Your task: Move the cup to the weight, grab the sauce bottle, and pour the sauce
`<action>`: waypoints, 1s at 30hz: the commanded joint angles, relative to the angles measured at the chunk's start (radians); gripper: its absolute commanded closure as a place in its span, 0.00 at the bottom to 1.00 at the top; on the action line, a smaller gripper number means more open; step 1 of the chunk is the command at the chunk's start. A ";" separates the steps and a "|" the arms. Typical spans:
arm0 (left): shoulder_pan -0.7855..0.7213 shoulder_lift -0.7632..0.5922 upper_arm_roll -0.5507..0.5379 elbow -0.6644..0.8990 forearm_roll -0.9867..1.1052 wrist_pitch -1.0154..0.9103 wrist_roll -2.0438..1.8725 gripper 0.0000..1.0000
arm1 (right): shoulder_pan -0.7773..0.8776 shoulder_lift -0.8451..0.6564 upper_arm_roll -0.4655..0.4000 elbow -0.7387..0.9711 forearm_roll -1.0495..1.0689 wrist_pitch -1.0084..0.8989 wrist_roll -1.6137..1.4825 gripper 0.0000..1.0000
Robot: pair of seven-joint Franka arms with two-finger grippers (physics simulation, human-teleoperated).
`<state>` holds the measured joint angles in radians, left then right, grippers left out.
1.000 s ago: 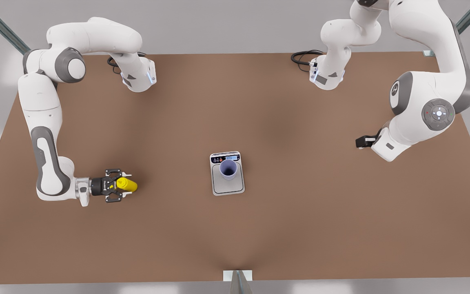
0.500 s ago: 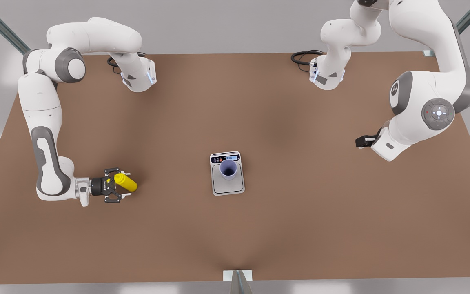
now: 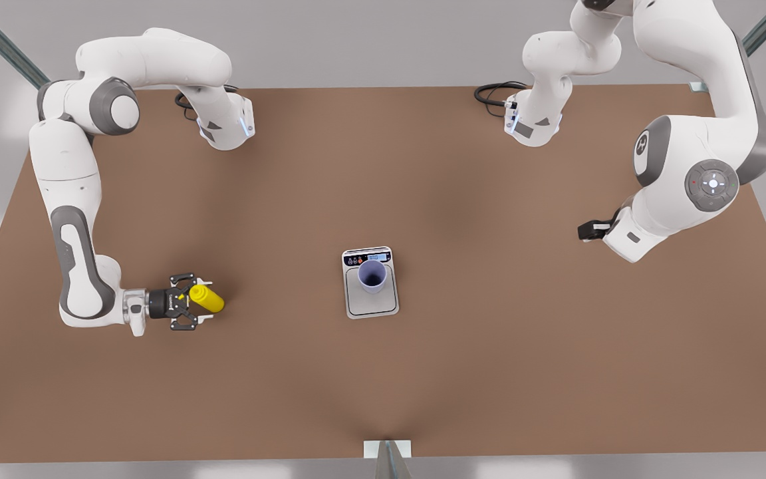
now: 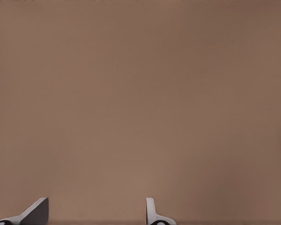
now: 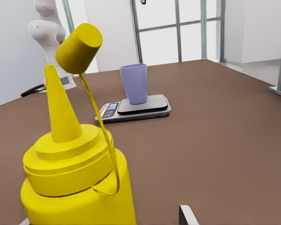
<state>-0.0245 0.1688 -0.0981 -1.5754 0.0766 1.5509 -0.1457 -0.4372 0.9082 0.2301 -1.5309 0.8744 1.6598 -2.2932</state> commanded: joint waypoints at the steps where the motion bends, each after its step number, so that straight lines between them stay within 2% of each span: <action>1: 0.000 0.000 0.000 0.000 0.000 0.000 0.000 0.00 | -0.002 0.000 0.000 0.000 -0.002 0.000 0.001 0.00; 30: 0.000 -0.002 0.000 0.000 0.000 0.000 0.000 0.00 | -0.044 -0.006 -0.021 0.018 -0.071 -0.003 0.000 0.00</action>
<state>-0.0245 0.1673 -0.0981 -1.5754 0.0766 1.5509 -0.1457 -0.4882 0.9006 0.2085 -1.5103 0.7983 1.6568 -2.2933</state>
